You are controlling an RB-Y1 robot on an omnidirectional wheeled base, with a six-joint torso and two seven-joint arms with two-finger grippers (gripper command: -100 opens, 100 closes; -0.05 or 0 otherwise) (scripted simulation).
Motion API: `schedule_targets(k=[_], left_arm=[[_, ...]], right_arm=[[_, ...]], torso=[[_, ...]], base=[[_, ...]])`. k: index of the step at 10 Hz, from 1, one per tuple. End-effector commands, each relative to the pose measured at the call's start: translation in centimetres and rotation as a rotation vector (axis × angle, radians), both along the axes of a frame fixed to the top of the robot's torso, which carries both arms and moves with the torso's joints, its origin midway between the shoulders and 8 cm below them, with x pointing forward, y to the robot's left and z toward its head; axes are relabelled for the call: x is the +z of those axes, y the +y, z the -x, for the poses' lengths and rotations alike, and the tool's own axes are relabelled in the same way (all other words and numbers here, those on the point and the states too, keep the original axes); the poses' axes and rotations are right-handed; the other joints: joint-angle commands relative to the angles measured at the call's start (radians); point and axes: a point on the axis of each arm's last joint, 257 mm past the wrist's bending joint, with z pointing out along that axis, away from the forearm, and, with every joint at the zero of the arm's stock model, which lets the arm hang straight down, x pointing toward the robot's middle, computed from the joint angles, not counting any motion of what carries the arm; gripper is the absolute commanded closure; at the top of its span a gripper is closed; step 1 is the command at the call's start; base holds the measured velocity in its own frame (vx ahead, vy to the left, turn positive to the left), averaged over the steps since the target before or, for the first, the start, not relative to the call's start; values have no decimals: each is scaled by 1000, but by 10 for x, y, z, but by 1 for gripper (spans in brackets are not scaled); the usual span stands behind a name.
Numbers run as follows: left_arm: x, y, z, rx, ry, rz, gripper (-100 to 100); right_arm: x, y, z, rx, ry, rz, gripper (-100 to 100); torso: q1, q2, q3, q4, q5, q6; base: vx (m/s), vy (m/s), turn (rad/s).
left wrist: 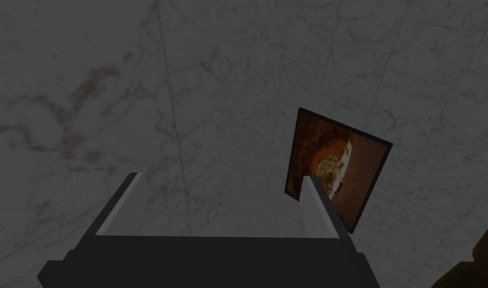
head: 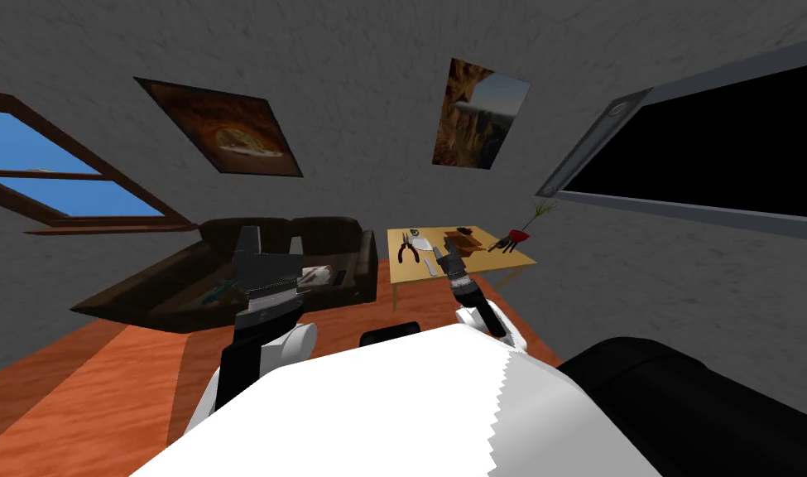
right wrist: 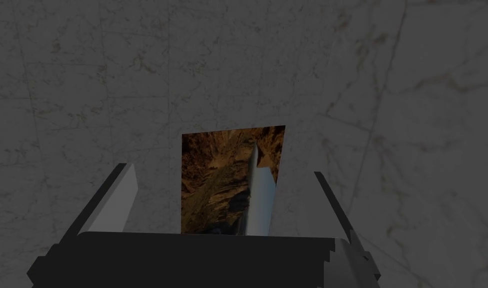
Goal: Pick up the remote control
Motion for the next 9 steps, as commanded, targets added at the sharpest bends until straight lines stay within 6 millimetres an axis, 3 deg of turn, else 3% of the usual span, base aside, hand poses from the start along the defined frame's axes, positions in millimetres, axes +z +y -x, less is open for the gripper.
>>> schedule_targets(k=[1, 2, 3, 4, 5, 6, 7, 8, 9], left_arm=[[0, 0, 0, 0, 0, 0, 0], [0, 0, 0, 0, 0, 0, 0], [0, 0, 0, 0, 0, 0, 0], [0, 0, 0, 0, 0, 0, 0], [0, 0, 0, 0, 0, 0, 0], [0, 0, 0, 0, 0, 0, 0], [0, 0, 0, 0, 0, 0, 0], [0, 0, 0, 0, 0, 0, 0], [0, 0, 0, 0, 0, 0, 0]], right_arm=[[-20, 7, -5, 37, 80, 7, -100], [-21, 7, -5, 37, 84, 9, -100], [-43, 12, -9, 66, 157, 14, -100], [-44, 12, -9, 66, 161, 16, -100], [-68, 16, -11, 89, 240, 13, -100], [-69, 16, -11, 93, 242, 23, -100], [-94, 20, -12, 114, 325, 25, -100], [-95, 20, -11, 116, 326, 30, -100], [-122, 22, -10, 135, 413, 34, -100]], torso=[[0, 0, 0, 0, 0, 0], [0, 0, 0, 0, 0, -1], [0, -1, 0, 0, 0, 0], [0, -1, 0, 0, 0, -1], [0, -1, -1, 0, 0, 0], [-1, -1, -1, 0, 0, -1], [-1, -1, -1, 0, 0, 0], [-1, -1, -1, 0, 0, -1], [-1, -1, -1, 0, 0, 0]], base=[[-40, -8, 375], [-29, -14, 176], [-38, -13, 308], [-30, -18, 198], [-29, -19, 316], [-25, -22, 255], [-33, -22, 378], [-25, -26, 221], [-23, -25, 343]])
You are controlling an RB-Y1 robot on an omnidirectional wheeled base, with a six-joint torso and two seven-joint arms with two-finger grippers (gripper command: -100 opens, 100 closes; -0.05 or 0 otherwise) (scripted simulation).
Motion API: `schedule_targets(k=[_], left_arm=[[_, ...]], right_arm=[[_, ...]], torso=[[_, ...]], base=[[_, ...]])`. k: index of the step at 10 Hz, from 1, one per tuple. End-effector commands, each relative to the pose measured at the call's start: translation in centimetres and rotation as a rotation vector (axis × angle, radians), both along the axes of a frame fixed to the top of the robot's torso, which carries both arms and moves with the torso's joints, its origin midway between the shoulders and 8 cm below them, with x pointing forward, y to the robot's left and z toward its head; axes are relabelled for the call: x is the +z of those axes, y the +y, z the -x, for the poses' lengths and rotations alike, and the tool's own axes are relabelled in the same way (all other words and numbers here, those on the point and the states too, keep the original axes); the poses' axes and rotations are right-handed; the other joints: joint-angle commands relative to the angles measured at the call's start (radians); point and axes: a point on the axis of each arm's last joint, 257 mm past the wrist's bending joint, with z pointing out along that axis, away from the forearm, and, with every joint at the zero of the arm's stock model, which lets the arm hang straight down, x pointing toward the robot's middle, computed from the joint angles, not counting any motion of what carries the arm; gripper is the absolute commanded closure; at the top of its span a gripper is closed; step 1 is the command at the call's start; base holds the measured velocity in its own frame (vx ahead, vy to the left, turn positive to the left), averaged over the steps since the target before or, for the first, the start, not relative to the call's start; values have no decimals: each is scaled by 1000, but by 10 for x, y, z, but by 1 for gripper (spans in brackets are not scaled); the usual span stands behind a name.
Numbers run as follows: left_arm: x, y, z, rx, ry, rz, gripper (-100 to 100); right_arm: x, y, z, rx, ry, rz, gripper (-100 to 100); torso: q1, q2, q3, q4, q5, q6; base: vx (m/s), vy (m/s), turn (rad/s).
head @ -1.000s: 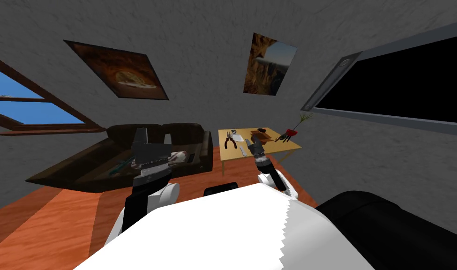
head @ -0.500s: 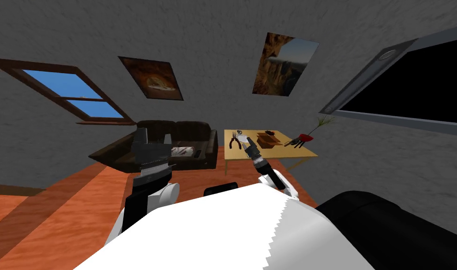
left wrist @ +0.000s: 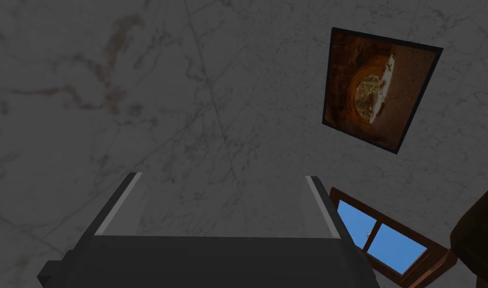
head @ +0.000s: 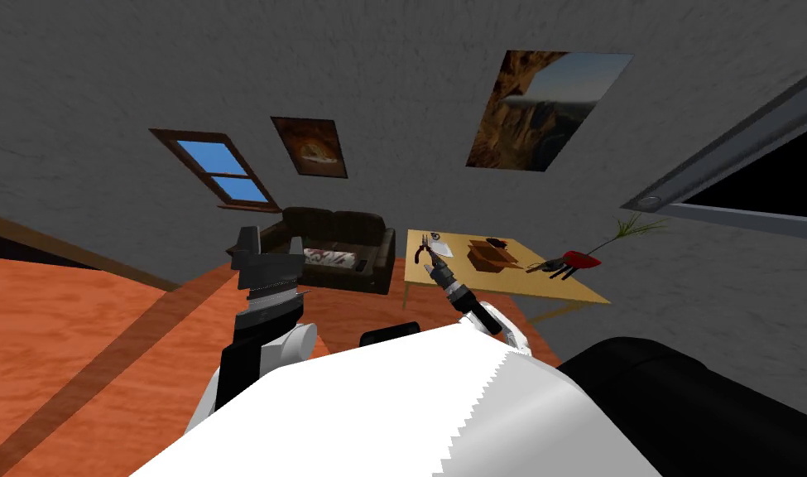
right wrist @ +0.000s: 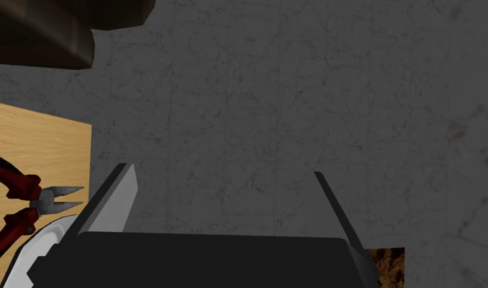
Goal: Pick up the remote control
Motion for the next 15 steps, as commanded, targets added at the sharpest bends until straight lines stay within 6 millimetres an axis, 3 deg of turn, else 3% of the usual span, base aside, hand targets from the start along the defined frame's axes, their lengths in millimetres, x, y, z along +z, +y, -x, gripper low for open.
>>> schedule_targets(k=[1, 2, 3, 4, 6, 7, 9, 11, 12, 13, 15], left_arm=[[0, 0, 0, 0, 0, 0, 0], [0, 0, 0, 0, 0, 0, 0], [0, 0, 0, 0, 0, 0, 0], [0, 0, 0, 0, 0, 0, 0], [0, 0, 0, 0, 0, 0, 0], [0, 0, 0, 0, 0, 0, 0], [0, 0, 0, 0, 0, 0, 0], [0, 0, 0, 0, 0, 0, 0], [0, 0, 0, 0, 0, 0, 0], [0, 0, 0, 0, 0, 0, 0], [0, 0, 0, 0, 0, 0, 0]], right_arm=[[-37, 3, 4, 25, 119, -4, -100], [-43, 1, 4, 27, 137, 19, -100], [-69, 2, 10, 40, 218, 22, -100], [-72, 0, 11, 39, 229, 32, -100], [-128, -2, 29, 53, 399, 44, -100], [-133, -7, 31, 51, 417, 67, -100], [-188, -18, 59, 48, 590, 94, -100], [-192, -23, 61, 44, 606, 113, -100], [-218, -34, 79, 36, 695, 138, -100], [-219, -34, 79, 33, 700, 141, -100], [-267, -61, 120, 7, 867, 192, -100]], torso=[[0, 0, 0, 0, 0, 0], [-1, 0, 0, 0, 0, 0], [-1, 0, 0, 0, 0, 0], [-1, -1, 0, 0, 0, 0], [-1, -1, -1, 0, 0, 0], [-3, -1, -1, 0, -1, 0], [-3, -2, -1, 0, -1, 0], [-3, -2, -1, 0, -1, 1], [-1, -3, -1, 0, 0, 2], [-2, -3, -2, -1, 0, 1], [-3, -3, -1, 0, -1, 1]], base=[[-32, -42, 443], [-25, -44, 338], [-26, -39, 364], [-17, -30, 211], [-15, -48, 416], [-17, -57, 391], [-18, -66, 431], [-14, -46, 229], [-6, -35, 295], [-7, -47, 235], [-22, -81, 371]])
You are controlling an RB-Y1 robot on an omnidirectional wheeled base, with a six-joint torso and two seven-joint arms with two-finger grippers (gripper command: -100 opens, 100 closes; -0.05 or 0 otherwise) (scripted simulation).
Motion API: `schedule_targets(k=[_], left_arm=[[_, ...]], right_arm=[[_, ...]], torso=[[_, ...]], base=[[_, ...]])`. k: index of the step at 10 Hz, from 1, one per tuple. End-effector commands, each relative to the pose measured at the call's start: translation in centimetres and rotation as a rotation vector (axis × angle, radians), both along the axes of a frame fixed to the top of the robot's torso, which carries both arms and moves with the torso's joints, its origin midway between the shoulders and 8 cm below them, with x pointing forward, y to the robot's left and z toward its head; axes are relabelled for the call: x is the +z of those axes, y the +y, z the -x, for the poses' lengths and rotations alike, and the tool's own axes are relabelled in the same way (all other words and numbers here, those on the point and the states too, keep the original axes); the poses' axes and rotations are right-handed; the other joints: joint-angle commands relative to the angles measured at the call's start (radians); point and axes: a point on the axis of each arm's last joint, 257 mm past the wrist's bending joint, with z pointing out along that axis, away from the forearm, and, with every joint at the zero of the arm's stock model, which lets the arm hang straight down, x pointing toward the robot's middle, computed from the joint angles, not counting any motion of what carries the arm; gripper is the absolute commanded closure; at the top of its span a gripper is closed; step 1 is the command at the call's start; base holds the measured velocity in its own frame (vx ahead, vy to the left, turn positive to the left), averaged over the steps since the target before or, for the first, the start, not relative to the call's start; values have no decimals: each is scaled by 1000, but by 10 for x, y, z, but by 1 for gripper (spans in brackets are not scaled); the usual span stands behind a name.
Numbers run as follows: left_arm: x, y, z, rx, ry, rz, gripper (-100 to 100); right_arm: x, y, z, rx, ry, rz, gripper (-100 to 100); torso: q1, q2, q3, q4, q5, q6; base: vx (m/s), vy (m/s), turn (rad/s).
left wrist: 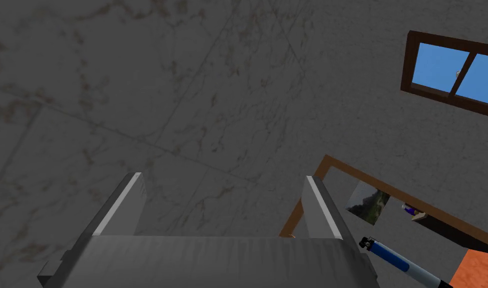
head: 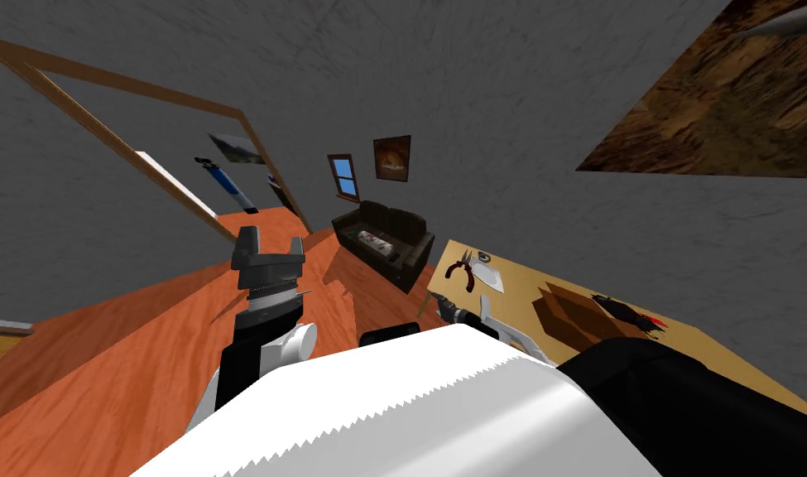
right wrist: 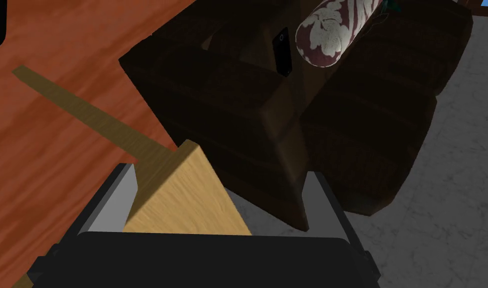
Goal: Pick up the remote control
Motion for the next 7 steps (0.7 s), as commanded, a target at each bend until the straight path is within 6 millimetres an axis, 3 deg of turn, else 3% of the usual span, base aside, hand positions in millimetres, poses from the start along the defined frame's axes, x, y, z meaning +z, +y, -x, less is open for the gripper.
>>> schedule_targets(k=[1, 3, 4, 5, 6, 7], left_arm=[[0, 0, 0, 0, 0, 0, 0], [0, 0, 0, 0, 0, 0, 0], [0, 0, 0, 0, 0, 0, 0], [0, 0, 0, 0, 0, 0, 0], [0, 0, 0, 0, 0, 0, 0], [0, 0, 0, 0, 0, 0, 0]], right_arm=[[-16, -10, 15, -12, 63, 33, -100], [-55, -47, 61, -37, 221, 116, -100], [-56, -49, 62, -40, 228, 124, -100], [-71, -70, 87, -56, 302, 171, -100], [-71, -71, 87, -57, 303, 172, -100], [-83, -93, 111, -74, 373, 222, -100]], torso=[[0, 0, 0, 0, 0, 0], [1, 0, 0, 0, 0, 0], [0, -1, 0, 0, 0, 0], [1, -1, 0, 0, 0, 1], [1, -1, 0, 0, 0, 0], [2, -1, -1, 0, 0, 1]], base=[[-21, -92, 369], [-23, -91, 397], [-22, -87, 234], [-29, -80, 410], [-25, -74, 225], [-34, -85, 277]])
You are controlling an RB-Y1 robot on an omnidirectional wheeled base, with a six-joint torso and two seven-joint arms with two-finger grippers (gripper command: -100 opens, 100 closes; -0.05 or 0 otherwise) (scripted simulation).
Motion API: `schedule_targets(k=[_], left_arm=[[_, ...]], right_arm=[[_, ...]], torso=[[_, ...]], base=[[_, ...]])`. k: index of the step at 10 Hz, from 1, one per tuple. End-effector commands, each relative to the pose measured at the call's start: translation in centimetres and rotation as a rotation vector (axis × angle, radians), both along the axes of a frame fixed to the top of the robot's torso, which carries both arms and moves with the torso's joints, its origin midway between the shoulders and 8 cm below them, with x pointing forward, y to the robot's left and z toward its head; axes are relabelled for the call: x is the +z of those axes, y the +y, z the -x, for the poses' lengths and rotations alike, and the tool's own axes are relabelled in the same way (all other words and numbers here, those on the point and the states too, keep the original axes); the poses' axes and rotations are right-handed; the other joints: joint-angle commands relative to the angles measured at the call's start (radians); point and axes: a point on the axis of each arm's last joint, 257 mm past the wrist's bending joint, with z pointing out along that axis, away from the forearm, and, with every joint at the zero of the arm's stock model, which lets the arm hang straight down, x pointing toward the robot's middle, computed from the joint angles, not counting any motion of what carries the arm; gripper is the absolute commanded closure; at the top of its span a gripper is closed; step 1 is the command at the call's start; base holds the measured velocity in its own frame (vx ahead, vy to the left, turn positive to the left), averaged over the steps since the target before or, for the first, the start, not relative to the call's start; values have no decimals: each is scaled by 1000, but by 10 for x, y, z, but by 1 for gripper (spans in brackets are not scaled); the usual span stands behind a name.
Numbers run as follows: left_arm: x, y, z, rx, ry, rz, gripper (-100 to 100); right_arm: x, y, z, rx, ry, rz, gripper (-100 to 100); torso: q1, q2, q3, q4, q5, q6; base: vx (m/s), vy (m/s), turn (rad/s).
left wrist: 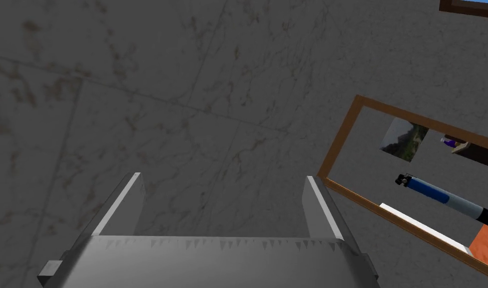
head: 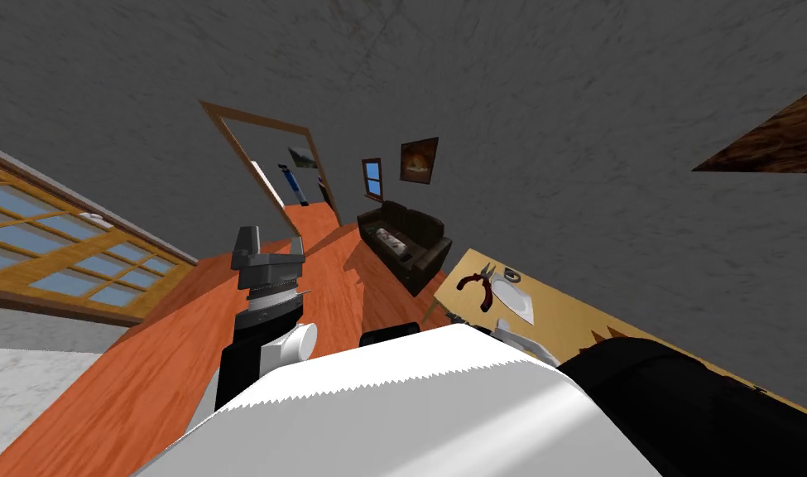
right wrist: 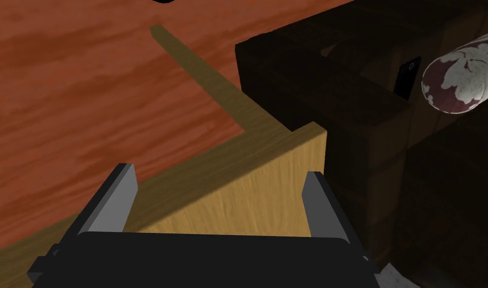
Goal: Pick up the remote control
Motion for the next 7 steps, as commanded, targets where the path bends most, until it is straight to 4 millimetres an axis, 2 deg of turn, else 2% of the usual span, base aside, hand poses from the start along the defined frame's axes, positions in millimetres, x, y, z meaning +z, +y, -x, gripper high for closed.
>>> schedule_targets(k=[1, 3, 4, 7], left_arm=[[0, 0, 0, 0, 0, 0, 0], [0, 0, 0, 0, 0, 0, 0], [0, 0, 0, 0, 0, 0, 0], [0, 0, 0, 0, 0, 0, 0]], right_arm=[[-15, -37, 38, -26, 103, 78, -100], [-26, -79, 82, -55, 215, 173, -100], [-26, -80, 82, -56, 217, 176, -100], [-31, -131, 138, -95, 348, 295, -100]], torso=[[0, 0, 0, 0, 0, 0], [-3, 0, 0, 0, -1, 0], [-4, 0, 0, 0, -1, 0], [-2, -2, -1, 0, -1, 0]], base=[[-30, -110, 387], [-37, -131, 447], [-28, -118, 191], [-26, -111, 308]])
